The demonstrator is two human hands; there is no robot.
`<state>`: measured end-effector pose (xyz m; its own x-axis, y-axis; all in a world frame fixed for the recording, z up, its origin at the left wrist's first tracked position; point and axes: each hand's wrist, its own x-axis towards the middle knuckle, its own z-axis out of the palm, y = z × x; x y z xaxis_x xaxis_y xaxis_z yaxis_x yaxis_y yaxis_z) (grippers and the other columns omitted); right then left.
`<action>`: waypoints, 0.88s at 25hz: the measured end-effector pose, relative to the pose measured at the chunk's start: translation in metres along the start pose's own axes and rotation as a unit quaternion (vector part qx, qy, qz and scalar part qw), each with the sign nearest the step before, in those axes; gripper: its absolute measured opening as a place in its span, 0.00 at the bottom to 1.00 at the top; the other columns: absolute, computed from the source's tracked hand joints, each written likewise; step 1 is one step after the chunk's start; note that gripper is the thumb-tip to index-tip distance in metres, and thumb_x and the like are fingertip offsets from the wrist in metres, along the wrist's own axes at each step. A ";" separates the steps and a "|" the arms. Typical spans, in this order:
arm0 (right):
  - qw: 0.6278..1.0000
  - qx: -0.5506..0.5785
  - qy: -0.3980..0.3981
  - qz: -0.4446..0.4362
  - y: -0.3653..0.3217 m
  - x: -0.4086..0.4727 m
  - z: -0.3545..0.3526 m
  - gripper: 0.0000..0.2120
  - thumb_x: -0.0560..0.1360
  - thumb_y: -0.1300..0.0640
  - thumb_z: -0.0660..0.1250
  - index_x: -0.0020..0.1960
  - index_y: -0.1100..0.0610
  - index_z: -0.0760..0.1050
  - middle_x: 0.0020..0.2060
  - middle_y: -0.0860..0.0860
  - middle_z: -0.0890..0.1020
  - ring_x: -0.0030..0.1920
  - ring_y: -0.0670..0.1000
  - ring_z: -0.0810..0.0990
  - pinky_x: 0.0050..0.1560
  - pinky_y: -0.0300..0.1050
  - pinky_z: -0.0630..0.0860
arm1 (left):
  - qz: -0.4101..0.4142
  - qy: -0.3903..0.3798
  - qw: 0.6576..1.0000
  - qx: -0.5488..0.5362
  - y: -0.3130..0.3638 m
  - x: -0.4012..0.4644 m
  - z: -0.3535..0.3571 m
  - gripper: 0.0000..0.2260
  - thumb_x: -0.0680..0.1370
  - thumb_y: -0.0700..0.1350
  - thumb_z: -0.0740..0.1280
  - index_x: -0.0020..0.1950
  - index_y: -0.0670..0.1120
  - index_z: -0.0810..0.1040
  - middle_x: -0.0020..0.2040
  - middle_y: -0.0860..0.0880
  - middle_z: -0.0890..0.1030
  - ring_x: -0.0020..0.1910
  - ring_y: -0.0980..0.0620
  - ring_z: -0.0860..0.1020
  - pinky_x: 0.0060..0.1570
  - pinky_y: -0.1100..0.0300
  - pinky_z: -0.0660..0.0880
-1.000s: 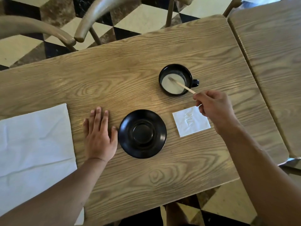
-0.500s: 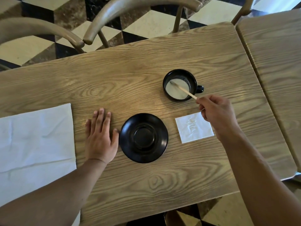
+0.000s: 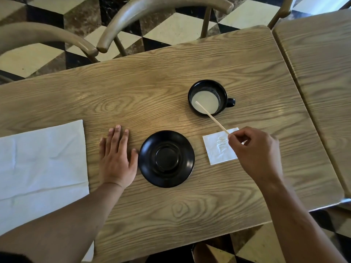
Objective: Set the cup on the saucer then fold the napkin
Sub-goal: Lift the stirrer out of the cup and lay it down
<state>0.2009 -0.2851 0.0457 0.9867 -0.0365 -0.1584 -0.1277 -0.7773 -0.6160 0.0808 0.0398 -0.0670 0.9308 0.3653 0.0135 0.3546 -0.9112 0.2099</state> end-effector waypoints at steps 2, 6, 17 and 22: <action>1.000 -0.015 0.006 -0.011 0.001 -0.004 -0.001 0.06 0.74 0.53 0.72 0.38 0.50 0.83 0.35 0.42 0.84 0.37 0.45 0.81 0.41 0.43 0.76 | -0.001 -0.002 1.000 0.002 -0.001 0.000 0.000 0.29 0.80 0.55 0.53 0.80 0.45 0.65 0.83 0.44 0.60 0.83 0.44 0.55 0.80 0.40 0.52; 1.000 0.016 0.006 0.025 0.008 -0.012 0.001 0.06 0.74 0.52 0.74 0.38 0.49 0.84 0.35 0.38 0.84 0.39 0.37 0.81 0.38 0.26 0.69 | 0.002 0.000 1.000 -0.001 -0.001 -0.001 0.000 0.29 0.80 0.55 0.54 0.80 0.44 0.65 0.83 0.44 0.60 0.83 0.44 0.55 0.80 0.40 0.52; 0.965 0.230 -0.036 0.117 0.045 -0.041 -0.001 0.04 0.74 0.55 0.76 0.45 0.46 0.85 0.30 0.49 0.84 0.30 0.45 0.80 0.37 0.38 0.76 | 0.001 -0.004 1.000 -0.012 0.001 0.000 -0.001 0.30 0.80 0.55 0.54 0.80 0.44 0.65 0.83 0.43 0.60 0.83 0.43 0.55 0.80 0.39 0.51; 0.973 0.179 -0.055 0.134 0.073 -0.066 -0.003 0.07 0.75 0.56 0.76 0.43 0.44 0.85 0.30 0.49 0.83 0.30 0.44 0.80 0.35 0.32 0.75 | 0.003 -0.007 1.000 -0.006 0.000 -0.001 -0.001 0.30 0.80 0.55 0.54 0.80 0.43 0.65 0.83 0.43 0.60 0.83 0.44 0.54 0.81 0.39 0.51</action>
<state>0.1271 -0.3407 0.0134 0.8989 -0.1260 -0.4197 -0.4256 -0.4794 -0.7675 0.0800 0.0397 -0.0658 0.9343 0.3564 0.0009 0.3473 -0.9111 0.2222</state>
